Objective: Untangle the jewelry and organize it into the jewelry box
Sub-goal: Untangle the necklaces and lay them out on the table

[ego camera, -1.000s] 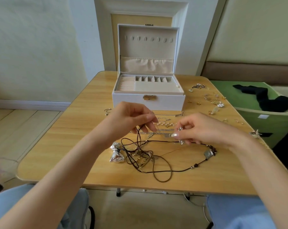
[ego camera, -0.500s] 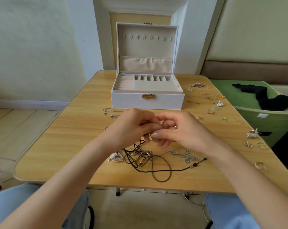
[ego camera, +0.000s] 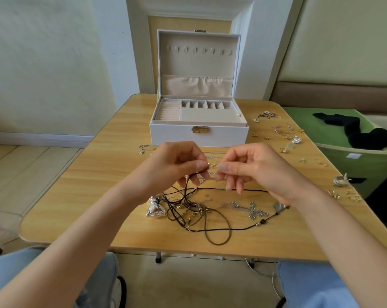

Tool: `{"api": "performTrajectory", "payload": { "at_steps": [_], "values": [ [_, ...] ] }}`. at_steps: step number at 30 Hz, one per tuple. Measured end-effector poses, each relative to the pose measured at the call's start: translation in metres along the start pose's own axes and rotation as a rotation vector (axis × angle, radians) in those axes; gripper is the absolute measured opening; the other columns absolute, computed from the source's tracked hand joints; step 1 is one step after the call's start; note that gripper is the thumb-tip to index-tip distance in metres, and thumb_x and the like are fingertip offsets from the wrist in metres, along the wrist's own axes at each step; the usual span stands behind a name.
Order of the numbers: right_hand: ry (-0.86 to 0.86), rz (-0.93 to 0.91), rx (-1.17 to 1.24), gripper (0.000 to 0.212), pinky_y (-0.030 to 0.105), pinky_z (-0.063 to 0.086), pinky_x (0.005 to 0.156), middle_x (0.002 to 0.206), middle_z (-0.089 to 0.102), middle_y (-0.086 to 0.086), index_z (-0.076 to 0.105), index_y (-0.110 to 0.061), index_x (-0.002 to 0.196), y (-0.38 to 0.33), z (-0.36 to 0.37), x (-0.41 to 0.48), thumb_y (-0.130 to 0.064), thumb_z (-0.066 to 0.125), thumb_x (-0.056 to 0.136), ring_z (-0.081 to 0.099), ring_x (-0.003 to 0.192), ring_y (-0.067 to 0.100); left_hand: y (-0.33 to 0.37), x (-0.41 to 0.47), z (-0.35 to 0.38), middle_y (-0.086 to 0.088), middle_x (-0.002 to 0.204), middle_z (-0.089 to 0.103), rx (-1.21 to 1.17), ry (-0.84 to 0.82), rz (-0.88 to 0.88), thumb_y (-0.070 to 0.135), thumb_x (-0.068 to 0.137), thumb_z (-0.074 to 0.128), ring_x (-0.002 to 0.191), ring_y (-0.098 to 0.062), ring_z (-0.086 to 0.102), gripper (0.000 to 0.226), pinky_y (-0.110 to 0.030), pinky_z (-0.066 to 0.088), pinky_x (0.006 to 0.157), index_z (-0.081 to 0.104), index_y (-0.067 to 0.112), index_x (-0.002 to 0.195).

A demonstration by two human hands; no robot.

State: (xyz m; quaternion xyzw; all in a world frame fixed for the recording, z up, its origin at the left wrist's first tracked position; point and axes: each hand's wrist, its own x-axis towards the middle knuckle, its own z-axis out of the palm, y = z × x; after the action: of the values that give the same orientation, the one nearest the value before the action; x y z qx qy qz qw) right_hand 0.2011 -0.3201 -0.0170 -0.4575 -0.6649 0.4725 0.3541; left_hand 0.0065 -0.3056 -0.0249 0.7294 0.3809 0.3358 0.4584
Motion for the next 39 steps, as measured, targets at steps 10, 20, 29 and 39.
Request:
{"api": "performTrajectory", "payload": {
  "at_steps": [10, 20, 29, 39],
  "values": [
    [0.047, -0.007, 0.09, 0.011, 0.016, 0.027, 0.037, 0.047, 0.047, -0.001, 0.064, -0.003, 0.082, -0.0012, -0.0015, 0.0003, -0.013, 0.066, 0.081, 0.038, 0.04, 0.009, 0.0001, -0.0006, 0.0037, -0.002, 0.066, 0.065, -0.157, 0.024, -0.067, 0.012, 0.09, 0.055, 0.053, -0.009, 0.053, 0.01, -0.015, 0.038, 0.046, 0.06, 0.008, 0.082],
    [0.069, -0.084, 0.07, 0.017, 0.016, 0.033, 0.037, 0.053, 0.058, 0.003, 0.064, -0.007, 0.08, 0.0011, -0.0015, 0.0017, -0.022, 0.068, 0.074, 0.047, 0.041, 0.011, 0.0034, -0.0011, 0.0048, 0.002, 0.064, 0.063, -0.348, 0.023, -0.058, 0.025, 0.078, 0.058, 0.074, -0.022, 0.07, 0.019, -0.023, 0.054, 0.057, 0.058, 0.006, 0.08],
    [0.133, -0.123, 0.048, 0.019, 0.015, 0.032, 0.038, 0.05, 0.054, 0.002, 0.064, -0.007, 0.078, 0.0007, 0.0007, 0.0029, -0.024, 0.069, 0.073, 0.045, 0.04, 0.01, 0.0033, -0.0025, 0.0033, 0.002, 0.075, 0.066, -0.16, 0.022, -0.024, 0.026, 0.068, 0.07, 0.067, -0.008, 0.059, 0.029, -0.019, 0.046, 0.055, 0.062, 0.007, 0.089],
    [0.124, -0.129, 0.034, 0.003, 0.015, 0.033, 0.039, 0.048, 0.051, -0.001, 0.065, -0.009, 0.08, -0.0001, -0.0029, 0.0017, -0.011, 0.066, 0.082, 0.042, 0.041, 0.007, 0.0063, -0.002, 0.005, 0.008, 0.063, 0.057, -0.107, 0.094, -0.014, 0.015, 0.085, 0.063, 0.048, 0.001, 0.042, 0.004, -0.01, 0.031, 0.047, 0.063, 0.013, 0.081]
  ]
}}
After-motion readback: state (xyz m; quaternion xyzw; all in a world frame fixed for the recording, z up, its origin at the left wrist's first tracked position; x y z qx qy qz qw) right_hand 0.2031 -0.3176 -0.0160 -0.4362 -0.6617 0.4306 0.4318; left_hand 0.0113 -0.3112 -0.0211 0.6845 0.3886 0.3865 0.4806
